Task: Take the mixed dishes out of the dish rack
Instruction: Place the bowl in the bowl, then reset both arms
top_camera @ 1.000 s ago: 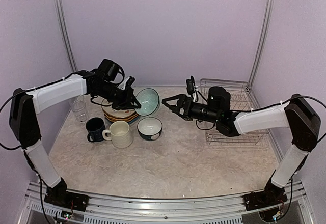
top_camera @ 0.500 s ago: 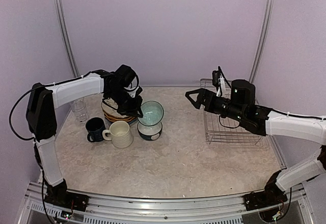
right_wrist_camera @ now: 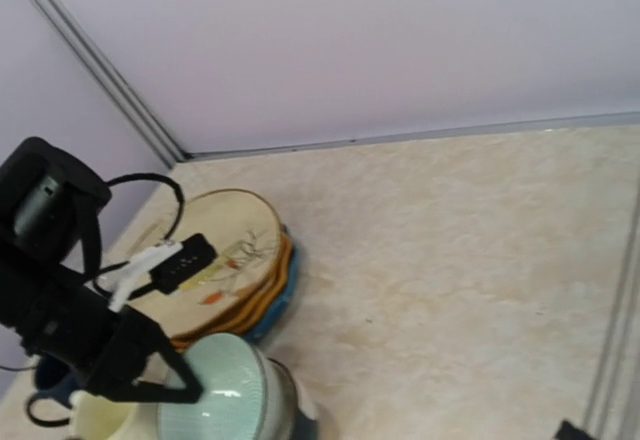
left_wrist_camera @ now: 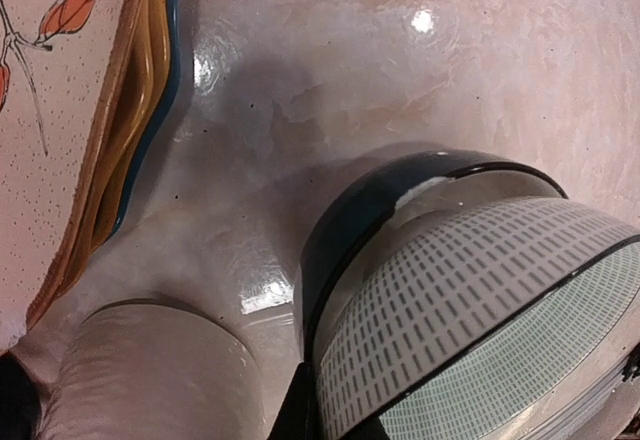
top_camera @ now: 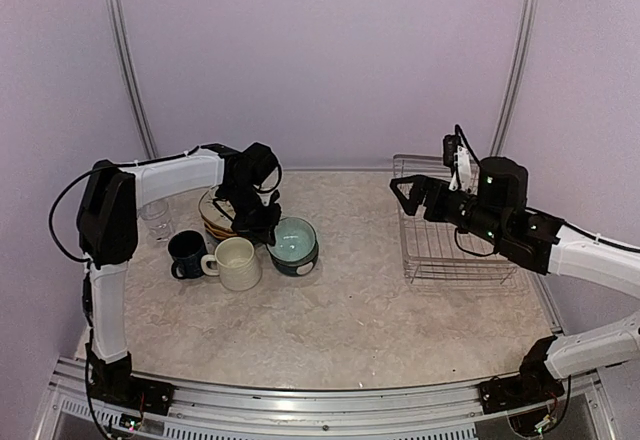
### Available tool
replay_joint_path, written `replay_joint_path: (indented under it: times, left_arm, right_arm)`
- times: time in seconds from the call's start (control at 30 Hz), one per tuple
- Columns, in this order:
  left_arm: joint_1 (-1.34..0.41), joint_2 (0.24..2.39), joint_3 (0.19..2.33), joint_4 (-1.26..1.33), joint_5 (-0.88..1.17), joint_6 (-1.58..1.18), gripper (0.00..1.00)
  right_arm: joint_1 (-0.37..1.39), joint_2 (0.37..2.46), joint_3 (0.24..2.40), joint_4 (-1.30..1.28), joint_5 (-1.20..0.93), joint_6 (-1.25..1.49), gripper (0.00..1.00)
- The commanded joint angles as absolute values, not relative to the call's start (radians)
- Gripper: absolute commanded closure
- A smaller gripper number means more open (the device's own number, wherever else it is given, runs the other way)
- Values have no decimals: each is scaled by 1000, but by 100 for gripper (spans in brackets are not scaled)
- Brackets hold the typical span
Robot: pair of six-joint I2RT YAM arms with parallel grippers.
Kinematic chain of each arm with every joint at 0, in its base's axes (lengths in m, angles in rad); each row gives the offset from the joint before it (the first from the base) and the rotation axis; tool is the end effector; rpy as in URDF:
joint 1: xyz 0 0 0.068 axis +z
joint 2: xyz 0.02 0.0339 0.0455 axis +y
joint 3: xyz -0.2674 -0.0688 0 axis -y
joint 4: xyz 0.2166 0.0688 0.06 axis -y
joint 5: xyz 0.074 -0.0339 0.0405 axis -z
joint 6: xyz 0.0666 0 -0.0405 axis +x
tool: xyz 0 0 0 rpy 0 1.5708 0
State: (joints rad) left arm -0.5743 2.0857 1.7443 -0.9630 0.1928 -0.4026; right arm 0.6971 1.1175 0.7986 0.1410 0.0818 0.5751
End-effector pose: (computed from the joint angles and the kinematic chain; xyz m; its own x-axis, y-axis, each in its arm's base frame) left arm 0.3394 -0.2348 0.1958 -0.9707 0.1701 -0.1698 0.2122 0.9383 -0.2732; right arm 0.2071 0.1663 0.3181 -0.4283 0.3484 -0.8338 -0.4114 0.7463 0.5232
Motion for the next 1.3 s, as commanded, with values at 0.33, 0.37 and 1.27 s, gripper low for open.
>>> replay_joint_path:
  times: [0.33,0.37,1.27]
  left_arm:
    - [-594,2065,1775,-984,125,-374,66]
    - [-595,2051,1772,-980,121,-371,63]
    - [-549,1114,1455,-501,36,-265,1]
  right_arm:
    - [691,933,847,-98,281,431,0]
    - [691,924,855,-114,294,424,0]
    - [691,728,1083,-271,416,101,0]
